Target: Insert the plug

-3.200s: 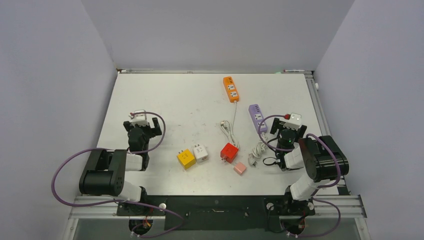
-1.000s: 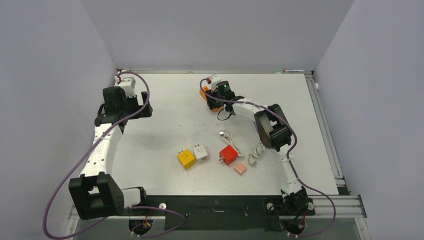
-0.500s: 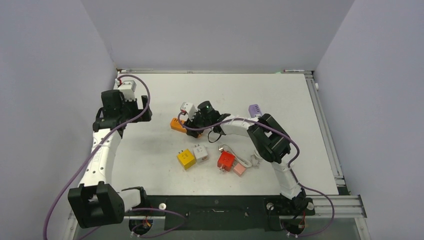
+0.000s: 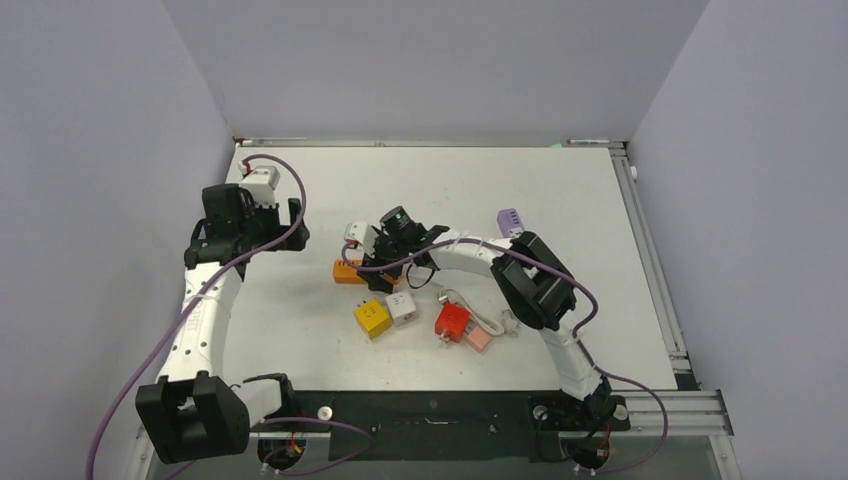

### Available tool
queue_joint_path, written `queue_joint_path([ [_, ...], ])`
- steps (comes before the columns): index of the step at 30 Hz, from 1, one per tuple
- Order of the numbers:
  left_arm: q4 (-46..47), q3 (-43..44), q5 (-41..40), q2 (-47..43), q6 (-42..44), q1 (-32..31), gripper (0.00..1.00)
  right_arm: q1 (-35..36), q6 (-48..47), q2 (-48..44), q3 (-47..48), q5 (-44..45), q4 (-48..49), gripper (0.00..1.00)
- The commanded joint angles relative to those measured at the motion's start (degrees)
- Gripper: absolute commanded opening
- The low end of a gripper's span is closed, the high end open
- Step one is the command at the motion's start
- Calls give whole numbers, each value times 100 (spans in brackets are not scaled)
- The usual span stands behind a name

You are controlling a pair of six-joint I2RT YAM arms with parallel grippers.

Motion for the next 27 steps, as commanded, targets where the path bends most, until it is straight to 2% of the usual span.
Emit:
queue_joint_path([
  [1, -264, 38, 508, -171, 332, 44, 96, -207, 414, -504, 166, 291, 342, 79],
  [5, -733, 55, 968, -289, 899, 23, 96, -453, 1078, -1128, -220, 388, 733, 92],
  [8, -1239, 53, 1325, -435, 1550, -97, 96, -620, 1954, -1771, -1001, 583, 1400, 100],
  [10, -1626, 12, 1384, -507, 1929, -372, 96, -693, 2419, -2226, -1634, 740, 1791, 100],
  [11, -1706, -58, 1255, -517, 2044, -557, 96, -704, 2574, -2476, -1931, 917, 1948, 96],
  [15, -2026, -265, 725, -461, 2143, -1761, 96, -623, 2760, -3122, -2663, 1433, 1886, 93],
  [22, -1546, -625, 8, -190, 1566, -3436, 96, -685, 3343, -4291, -3794, 2108, 1787, 93],
  [27, -1324, -716, -480, 238, 1516, -4040, 96, -681, 3723, -5275, -4525, 2546, 1578, 90],
])
